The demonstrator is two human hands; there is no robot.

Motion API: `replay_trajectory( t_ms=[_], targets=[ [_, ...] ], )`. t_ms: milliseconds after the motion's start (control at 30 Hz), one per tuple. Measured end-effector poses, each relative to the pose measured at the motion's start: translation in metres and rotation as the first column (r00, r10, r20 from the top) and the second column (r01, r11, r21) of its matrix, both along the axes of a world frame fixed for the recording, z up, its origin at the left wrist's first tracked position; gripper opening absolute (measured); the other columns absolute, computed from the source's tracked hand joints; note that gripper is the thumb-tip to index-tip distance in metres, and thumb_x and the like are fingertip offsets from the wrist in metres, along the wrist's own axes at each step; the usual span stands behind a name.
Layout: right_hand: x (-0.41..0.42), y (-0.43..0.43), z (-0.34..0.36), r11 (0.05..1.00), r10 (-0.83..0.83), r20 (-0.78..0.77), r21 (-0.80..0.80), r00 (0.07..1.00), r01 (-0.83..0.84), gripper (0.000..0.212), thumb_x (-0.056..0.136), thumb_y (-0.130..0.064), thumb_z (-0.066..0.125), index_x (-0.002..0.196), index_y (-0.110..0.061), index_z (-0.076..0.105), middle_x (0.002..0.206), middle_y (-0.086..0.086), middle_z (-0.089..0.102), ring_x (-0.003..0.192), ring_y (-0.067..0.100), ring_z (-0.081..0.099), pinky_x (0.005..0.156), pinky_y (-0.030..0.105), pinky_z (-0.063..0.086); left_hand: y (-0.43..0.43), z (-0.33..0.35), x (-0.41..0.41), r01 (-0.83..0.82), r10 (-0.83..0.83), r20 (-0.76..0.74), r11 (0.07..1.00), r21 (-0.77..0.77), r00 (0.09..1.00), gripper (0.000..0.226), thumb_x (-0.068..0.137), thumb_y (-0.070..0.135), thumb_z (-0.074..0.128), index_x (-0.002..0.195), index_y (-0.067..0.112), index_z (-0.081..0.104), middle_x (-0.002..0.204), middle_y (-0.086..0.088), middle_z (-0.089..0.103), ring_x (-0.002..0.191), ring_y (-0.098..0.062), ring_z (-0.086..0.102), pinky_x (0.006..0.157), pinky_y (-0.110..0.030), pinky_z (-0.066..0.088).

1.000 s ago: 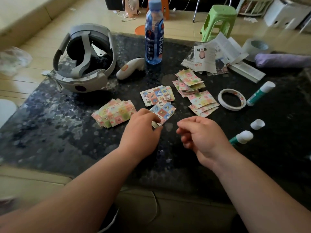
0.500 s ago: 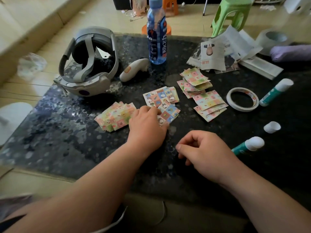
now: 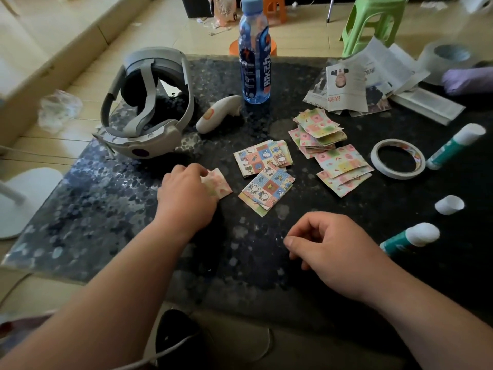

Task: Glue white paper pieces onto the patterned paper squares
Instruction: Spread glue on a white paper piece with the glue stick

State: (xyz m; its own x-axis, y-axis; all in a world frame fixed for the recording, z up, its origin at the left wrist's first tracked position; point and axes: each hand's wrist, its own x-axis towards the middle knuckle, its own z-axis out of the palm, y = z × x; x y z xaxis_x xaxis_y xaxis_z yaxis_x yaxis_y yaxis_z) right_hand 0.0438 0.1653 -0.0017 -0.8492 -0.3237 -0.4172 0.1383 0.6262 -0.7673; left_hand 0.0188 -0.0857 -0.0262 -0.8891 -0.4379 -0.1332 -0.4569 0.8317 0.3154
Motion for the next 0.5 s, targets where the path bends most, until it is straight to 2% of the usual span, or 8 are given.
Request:
replay_trajectory(
  t_ms=[100, 300, 500],
  targets=[
    [0.000, -0.006, -0.003, 1.000, 0.010, -0.007, 0.001, 1.000, -0.010, 0.010, 0.093, -0.032, 0.071, 0.084, -0.029, 0.071, 0.076, -0.014, 0.073, 0.067, 0.000, 0.067, 0.060, 0.017, 0.049, -0.005, -0.005, 0.003, -0.003, 0.003, -0.015, 1.000, 0.002, 1.000, 0.055, 0.084, 0.037, 0.074, 0.134, 0.022, 0.058, 0.131, -0.006, 0.052, 0.123, -0.032, 0.046, 0.108, -0.045, 0.039],
    [-0.002, -0.015, -0.005, 1.000, 0.014, -0.030, 0.009, 0.999, -0.014, 0.010, 0.093, -0.030, 0.071, 0.084, -0.028, 0.072, 0.075, -0.015, 0.074, 0.067, 0.002, 0.068, 0.061, 0.018, 0.051, -0.002, -0.004, 0.011, 0.076, -0.075, 0.016, 0.991, -0.109, 0.997, 0.064, 0.084, 0.061, 0.069, 0.137, 0.027, 0.059, 0.140, 0.002, 0.045, 0.131, -0.026, 0.037, 0.110, -0.045, 0.031],
    [-0.003, -0.019, -0.007, 1.000, 0.015, -0.040, 0.018, 0.999, -0.014, 0.010, 0.093, -0.030, 0.071, 0.084, -0.028, 0.072, 0.076, -0.015, 0.074, 0.067, 0.001, 0.068, 0.060, 0.017, 0.049, 0.001, -0.008, 0.020, 0.128, -0.133, -0.028, 0.980, -0.153, 0.991, 0.047, 0.097, 0.050, 0.056, 0.138, 0.026, 0.058, 0.147, 0.006, 0.044, 0.136, -0.023, 0.035, 0.109, -0.044, 0.027]
  ],
)
